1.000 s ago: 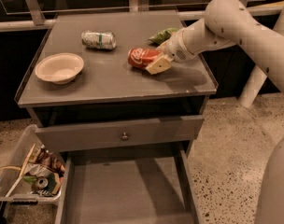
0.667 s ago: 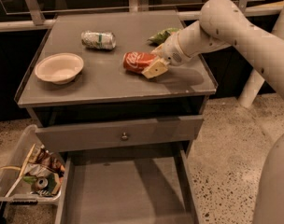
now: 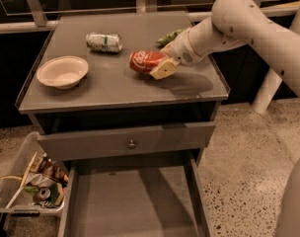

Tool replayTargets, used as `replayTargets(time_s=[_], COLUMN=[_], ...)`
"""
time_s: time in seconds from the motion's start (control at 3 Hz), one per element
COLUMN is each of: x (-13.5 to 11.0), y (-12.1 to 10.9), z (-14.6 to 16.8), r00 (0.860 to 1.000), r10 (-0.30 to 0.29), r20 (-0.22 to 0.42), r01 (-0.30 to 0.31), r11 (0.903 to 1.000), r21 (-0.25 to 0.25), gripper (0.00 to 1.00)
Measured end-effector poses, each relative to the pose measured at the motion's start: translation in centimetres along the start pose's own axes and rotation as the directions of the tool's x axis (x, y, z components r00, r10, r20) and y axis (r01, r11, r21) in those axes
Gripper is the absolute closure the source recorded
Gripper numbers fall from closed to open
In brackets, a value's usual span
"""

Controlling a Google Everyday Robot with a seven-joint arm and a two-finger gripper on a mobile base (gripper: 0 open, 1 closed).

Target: Pick coke can from middle drawer and place on counter

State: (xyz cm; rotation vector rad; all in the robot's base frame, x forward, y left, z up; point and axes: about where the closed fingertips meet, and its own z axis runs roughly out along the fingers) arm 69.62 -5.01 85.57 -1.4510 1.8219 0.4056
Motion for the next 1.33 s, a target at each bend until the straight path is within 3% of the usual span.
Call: replayTargets(time_s=[0.67,1.0,1.33], x=[-0.11,-0.11,-0.11], y=[0.00,0.00,0.00], z=[-0.06,-0.06,-0.06], r00=[1.000,1.000,1.000], r10=[-0.002,-0.002,-0.002], r20=[0.001,0.001,0.001], r01=[0.002,0.002,0.002], r11=[1.0000,1.0000,1.0000], r21=[0.001,0.001,0.001], gripper=[0.13,0.00,0.00])
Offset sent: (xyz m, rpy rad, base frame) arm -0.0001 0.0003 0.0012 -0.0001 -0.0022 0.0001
